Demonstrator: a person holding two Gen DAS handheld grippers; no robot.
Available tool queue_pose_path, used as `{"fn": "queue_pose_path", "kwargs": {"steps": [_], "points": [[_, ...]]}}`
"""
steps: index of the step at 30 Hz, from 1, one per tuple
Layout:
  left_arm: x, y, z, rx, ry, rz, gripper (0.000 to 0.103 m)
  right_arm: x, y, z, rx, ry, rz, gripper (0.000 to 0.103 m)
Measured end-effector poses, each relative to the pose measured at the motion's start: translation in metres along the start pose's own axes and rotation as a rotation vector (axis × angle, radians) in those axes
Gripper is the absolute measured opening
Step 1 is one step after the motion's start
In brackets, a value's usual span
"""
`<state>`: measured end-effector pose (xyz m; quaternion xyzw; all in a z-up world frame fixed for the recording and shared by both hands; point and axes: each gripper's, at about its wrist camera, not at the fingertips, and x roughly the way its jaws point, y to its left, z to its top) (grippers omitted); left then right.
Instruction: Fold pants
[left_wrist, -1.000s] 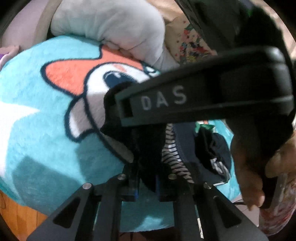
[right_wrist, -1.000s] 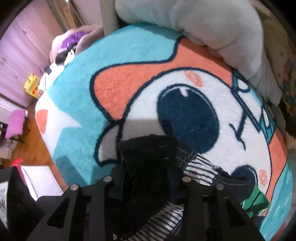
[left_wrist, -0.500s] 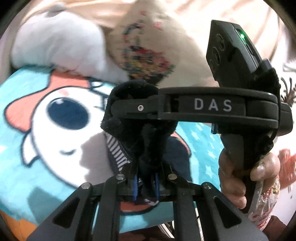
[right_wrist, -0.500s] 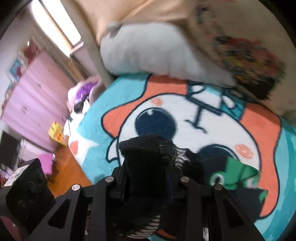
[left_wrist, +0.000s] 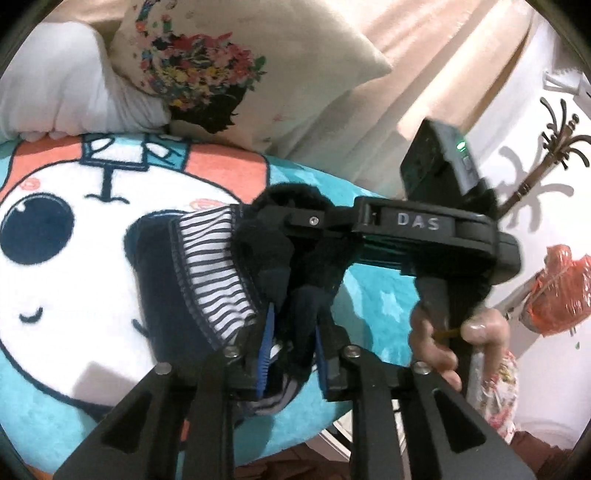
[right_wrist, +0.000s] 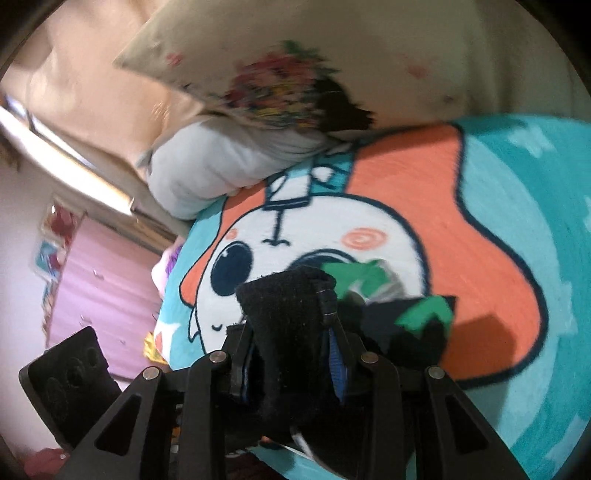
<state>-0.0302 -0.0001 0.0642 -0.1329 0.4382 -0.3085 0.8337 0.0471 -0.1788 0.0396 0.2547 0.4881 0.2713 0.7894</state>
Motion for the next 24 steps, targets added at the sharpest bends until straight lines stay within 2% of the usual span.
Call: {"fn": "queue_pose_path", "kwargs": {"steps": [2, 6, 8, 10, 12, 14, 17, 18, 20, 24], "points": [[-0.004, 0.002, -0.001, 0.008, -0.012, -0.002, 0.029, -0.003, -0.011, -0.001, 0.024, -0.018, 0.000, 0.039], [-0.019, 0.008, 0.001, 0.002, -0.054, -0.045, 0.041, -0.011, -0.031, -0.005, 0.086, -0.059, -0.069, 0.047], [-0.027, 0.010, 0.001, 0.001, -0.079, -0.020, 0.047, -0.027, -0.037, -0.008, 0.103, -0.122, -0.110, 0.048], [-0.023, 0.019, 0.002, -0.022, -0.071, 0.015, 0.047, -0.048, -0.031, -0.011, 0.092, -0.220, -0.120, 0.050], [-0.013, 0.027, 0.001, -0.056, -0.036, 0.029, 0.047, -0.063, -0.021, -0.014, 0.077, -0.275, -0.019, 0.050], [0.001, 0.033, -0.002, -0.077, 0.007, 0.067, 0.047, -0.069, -0.010, -0.019, 0.058, -0.280, 0.118, 0.050], [0.015, 0.040, -0.008, -0.097, 0.044, 0.097, 0.047, -0.058, 0.008, -0.028, 0.038, -0.231, 0.310, 0.050], [0.015, 0.041, -0.009, -0.098, 0.048, 0.099, 0.047, -0.050, 0.012, -0.030, 0.042, -0.206, 0.338, 0.051], [0.016, 0.042, -0.009, -0.098, 0.047, 0.110, 0.047, -0.033, 0.012, -0.034, 0.068, -0.164, 0.314, 0.051], [0.017, 0.046, -0.009, -0.097, 0.046, 0.127, 0.048, -0.023, -0.011, -0.045, 0.125, -0.178, 0.183, 0.051]]}}
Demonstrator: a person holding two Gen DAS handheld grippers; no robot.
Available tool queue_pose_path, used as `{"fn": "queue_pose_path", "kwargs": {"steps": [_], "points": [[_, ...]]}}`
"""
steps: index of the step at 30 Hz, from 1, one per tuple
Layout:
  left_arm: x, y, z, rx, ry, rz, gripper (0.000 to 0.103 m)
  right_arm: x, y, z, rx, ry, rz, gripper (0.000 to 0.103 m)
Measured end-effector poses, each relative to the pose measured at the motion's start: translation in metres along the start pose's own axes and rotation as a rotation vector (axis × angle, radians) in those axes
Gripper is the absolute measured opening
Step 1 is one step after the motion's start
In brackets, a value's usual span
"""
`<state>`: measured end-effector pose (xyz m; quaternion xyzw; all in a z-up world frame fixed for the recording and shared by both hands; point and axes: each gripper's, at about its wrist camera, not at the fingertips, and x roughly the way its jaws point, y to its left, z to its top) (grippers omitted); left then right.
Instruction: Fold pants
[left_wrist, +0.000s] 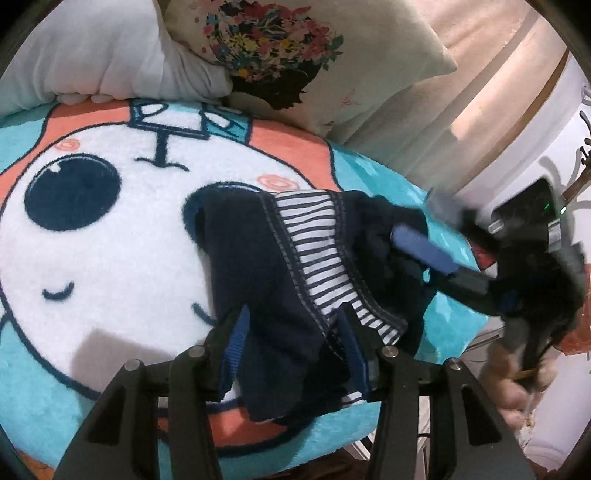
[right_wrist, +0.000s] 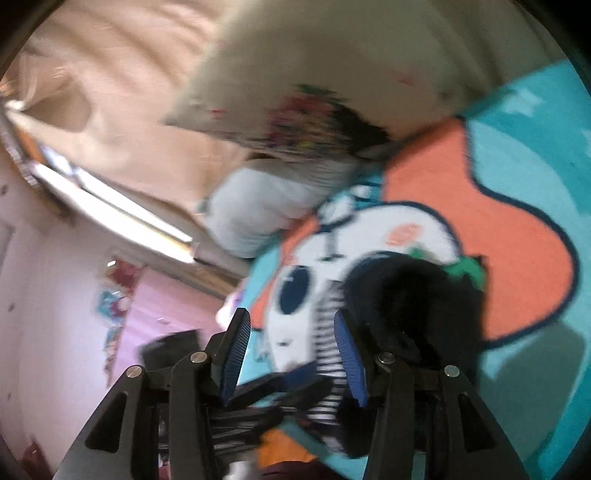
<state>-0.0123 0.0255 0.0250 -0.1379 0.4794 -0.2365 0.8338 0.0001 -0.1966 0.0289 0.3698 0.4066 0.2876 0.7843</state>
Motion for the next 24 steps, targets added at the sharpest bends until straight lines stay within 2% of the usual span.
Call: {"fn": "queue_pose_path", "kwargs": {"steps": [3, 6, 7, 9, 10, 13, 14, 15, 17, 18, 21, 24], "points": [[0.003, 0.003, -0.001, -0.001, 0.000, -0.011, 0.049, -0.015, -0.025, -0.006, 0.027, -0.054, -0.104, 0.051], [0.002, 0.001, 0.000, 0.008, -0.006, -0.019, 0.049, -0.024, -0.039, -0.007, 0.066, -0.067, -0.105, 0.051], [0.001, 0.000, 0.000, 0.011, -0.011, -0.019, 0.049, -0.028, -0.038, -0.007, 0.052, -0.074, -0.133, 0.051], [-0.005, 0.001, 0.001, 0.015, -0.022, -0.013, 0.049, -0.032, -0.036, -0.006, 0.020, -0.084, -0.198, 0.059], [-0.009, 0.000, 0.001, 0.020, -0.030, -0.010, 0.049, -0.033, -0.037, -0.007, 0.013, -0.082, -0.211, 0.059], [-0.029, 0.000, 0.004, 0.050, -0.099, 0.010, 0.050, -0.036, -0.036, -0.007, 0.014, -0.097, -0.221, 0.059], [-0.036, 0.000, 0.004, 0.059, -0.131, 0.015, 0.056, -0.037, -0.036, -0.009, 0.008, -0.109, -0.233, 0.059], [-0.044, 0.001, 0.005, 0.067, -0.180, 0.028, 0.068, -0.038, -0.034, -0.009, 0.003, -0.119, -0.241, 0.059], [-0.058, 0.005, 0.006, 0.060, -0.278, 0.063, 0.084, -0.042, -0.034, -0.009, -0.001, -0.136, -0.239, 0.061], [-0.061, 0.007, 0.007, 0.054, -0.301, 0.069, 0.089, -0.044, -0.034, -0.010, 0.002, -0.139, -0.237, 0.062], [-0.063, 0.013, 0.014, 0.050, -0.326, 0.074, 0.094, -0.044, -0.035, -0.011, 0.004, -0.141, -0.243, 0.065], [-0.046, 0.024, 0.024, 0.005, -0.237, 0.057, 0.094, -0.038, -0.037, -0.012, 0.007, -0.119, -0.242, 0.066]]}}
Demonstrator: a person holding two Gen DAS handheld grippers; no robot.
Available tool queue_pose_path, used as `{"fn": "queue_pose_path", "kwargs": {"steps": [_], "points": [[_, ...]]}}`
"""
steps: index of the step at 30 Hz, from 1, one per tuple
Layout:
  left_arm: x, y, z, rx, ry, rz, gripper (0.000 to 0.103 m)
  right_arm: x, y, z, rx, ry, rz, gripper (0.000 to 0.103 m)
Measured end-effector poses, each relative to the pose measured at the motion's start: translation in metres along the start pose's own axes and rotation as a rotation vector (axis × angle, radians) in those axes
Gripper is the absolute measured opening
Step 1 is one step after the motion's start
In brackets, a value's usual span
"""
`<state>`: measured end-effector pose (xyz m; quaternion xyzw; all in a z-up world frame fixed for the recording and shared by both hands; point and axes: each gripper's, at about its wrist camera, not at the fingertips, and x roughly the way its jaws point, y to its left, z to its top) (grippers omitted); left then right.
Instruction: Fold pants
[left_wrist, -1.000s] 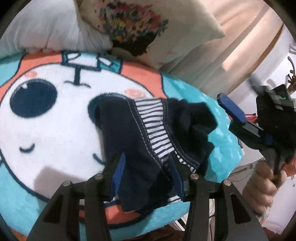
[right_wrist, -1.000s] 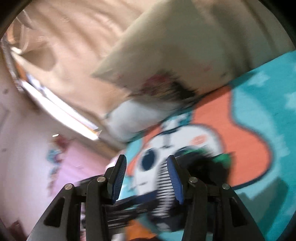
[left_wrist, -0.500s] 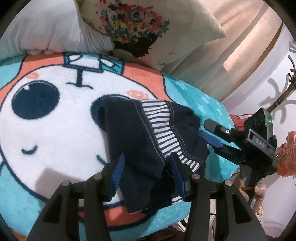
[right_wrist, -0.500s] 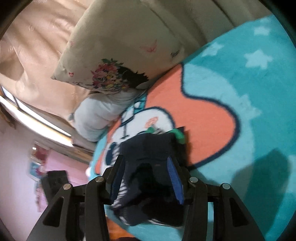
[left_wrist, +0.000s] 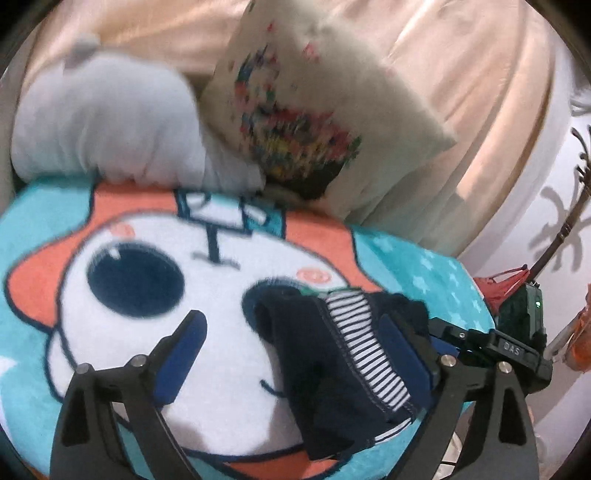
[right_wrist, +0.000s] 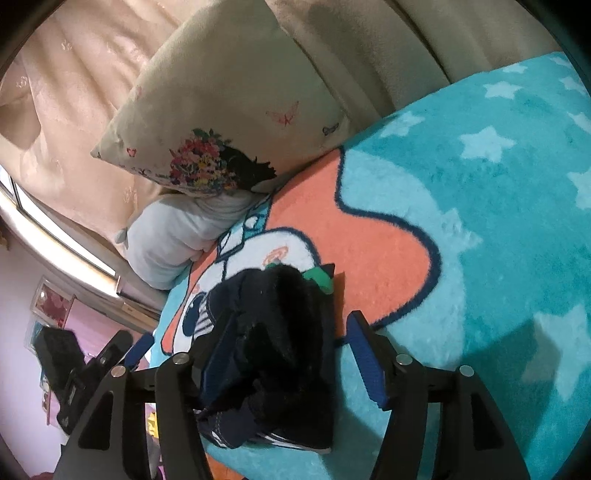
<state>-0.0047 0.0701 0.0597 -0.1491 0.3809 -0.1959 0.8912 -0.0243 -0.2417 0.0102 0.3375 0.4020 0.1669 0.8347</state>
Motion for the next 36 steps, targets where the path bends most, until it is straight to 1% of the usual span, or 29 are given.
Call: {"fn": "queue_pose_path", "kwargs": {"steps": [2, 6, 10, 12, 15, 18, 20, 22, 23, 24, 25, 26, 27, 31, 34, 36], "points": [[0.016, 0.007, 0.000, -0.045, 0.075, -0.012, 0.094, 0.004, -0.001, -0.002, -0.001, 0.013, -0.003, 0.066], [0.028, 0.007, -0.009, -0.035, 0.117, 0.005, 0.094, 0.009, -0.002, -0.004, 0.000, 0.029, -0.006, 0.068], [0.039, 0.005, -0.015, -0.041, 0.162, -0.042, 0.094, 0.013, -0.009, -0.007, 0.029, 0.041, 0.013, 0.070], [0.050, 0.002, -0.016, -0.047, 0.206, -0.089, 0.094, 0.015, -0.011, -0.010, 0.043, 0.047, 0.027, 0.072], [0.067, 0.001, -0.019, -0.070, 0.261, -0.152, 0.094, 0.017, -0.016, -0.012, 0.067, 0.049, 0.059, 0.073], [0.070, -0.002, -0.017, -0.062, 0.246, -0.159, 0.094, 0.019, -0.020, -0.011, 0.094, 0.053, 0.104, 0.073], [0.070, -0.005, -0.016, -0.075, 0.249, -0.182, 0.094, 0.022, -0.018, -0.010, 0.094, 0.055, 0.129, 0.073], [0.070, -0.008, -0.016, -0.085, 0.262, -0.216, 0.083, 0.028, -0.014, -0.009, 0.084, 0.077, 0.159, 0.071], [0.070, -0.009, -0.016, -0.079, 0.266, -0.212, 0.076, 0.032, -0.011, -0.010, 0.086, 0.088, 0.173, 0.065], [0.067, -0.012, -0.016, -0.061, 0.256, -0.197, 0.073, 0.035, -0.006, -0.012, 0.080, 0.092, 0.177, 0.064], [0.064, -0.014, -0.016, -0.050, 0.247, -0.194, 0.070, 0.036, -0.001, -0.012, 0.068, 0.086, 0.169, 0.064], [0.061, -0.016, -0.015, -0.041, 0.238, -0.195, 0.065, 0.036, 0.003, -0.012, 0.056, 0.082, 0.169, 0.064], [0.057, -0.017, -0.013, -0.037, 0.229, -0.199, 0.062, 0.036, 0.007, -0.012, 0.049, 0.080, 0.174, 0.064], [0.044, -0.016, -0.003, -0.043, 0.195, -0.206, 0.062, 0.037, 0.019, -0.005, 0.041, 0.071, 0.221, 0.064], [0.040, -0.012, 0.006, -0.029, 0.166, -0.174, 0.062, 0.044, 0.034, 0.005, 0.016, 0.086, 0.233, 0.064], [0.038, -0.006, 0.013, -0.041, 0.155, -0.162, 0.062, 0.050, 0.044, 0.010, -0.006, 0.096, 0.236, 0.064]]}}
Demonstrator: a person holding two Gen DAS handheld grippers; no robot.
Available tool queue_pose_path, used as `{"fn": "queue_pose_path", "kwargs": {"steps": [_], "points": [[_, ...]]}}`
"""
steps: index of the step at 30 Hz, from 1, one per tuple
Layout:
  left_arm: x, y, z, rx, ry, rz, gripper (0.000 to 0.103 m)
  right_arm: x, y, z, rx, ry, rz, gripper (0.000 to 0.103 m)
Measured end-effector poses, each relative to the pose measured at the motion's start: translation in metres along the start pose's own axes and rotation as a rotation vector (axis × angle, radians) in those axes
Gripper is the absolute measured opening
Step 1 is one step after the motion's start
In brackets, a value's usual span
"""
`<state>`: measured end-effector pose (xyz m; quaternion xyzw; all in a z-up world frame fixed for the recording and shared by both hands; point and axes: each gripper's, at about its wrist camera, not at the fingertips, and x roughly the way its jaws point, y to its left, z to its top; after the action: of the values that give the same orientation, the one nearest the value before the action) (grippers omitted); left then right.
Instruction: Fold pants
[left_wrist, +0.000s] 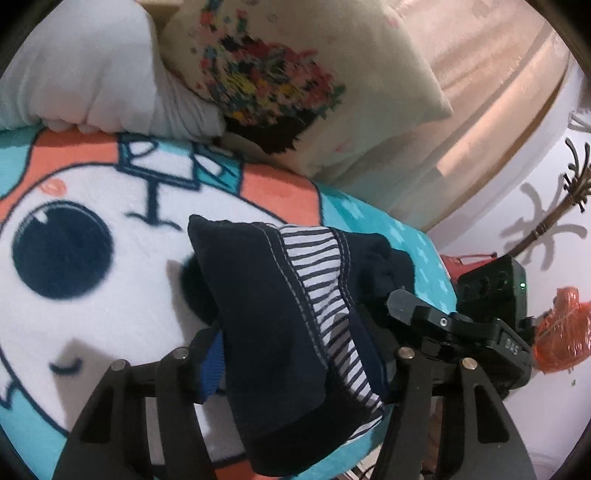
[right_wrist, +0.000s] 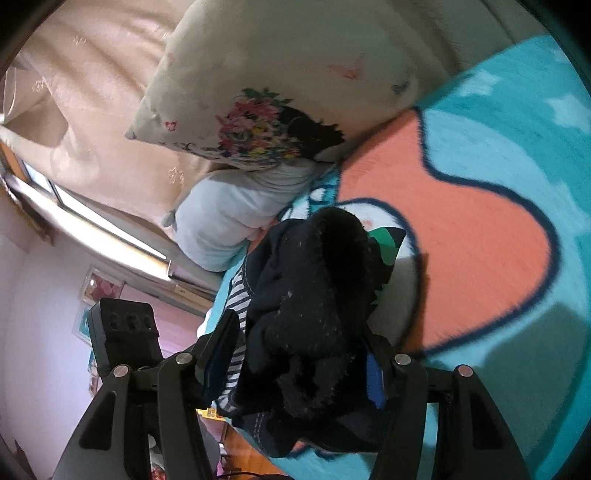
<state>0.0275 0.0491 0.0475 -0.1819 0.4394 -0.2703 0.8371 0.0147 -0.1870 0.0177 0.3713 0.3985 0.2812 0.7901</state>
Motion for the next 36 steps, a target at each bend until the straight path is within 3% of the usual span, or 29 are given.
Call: {"fn": "queue_pose_path", "kwargs": {"steps": [14, 36], "points": [[-0.022, 0.046, 0.052, -0.028, -0.101, 0.143, 0.062, 0.088, 0.050, 0.049, -0.141, 0.090, -0.066, 0.064], [0.003, 0.078, 0.081, -0.032, -0.068, 0.217, 0.062, 0.140, 0.045, 0.076, -0.131, 0.108, -0.136, 0.064]]}}
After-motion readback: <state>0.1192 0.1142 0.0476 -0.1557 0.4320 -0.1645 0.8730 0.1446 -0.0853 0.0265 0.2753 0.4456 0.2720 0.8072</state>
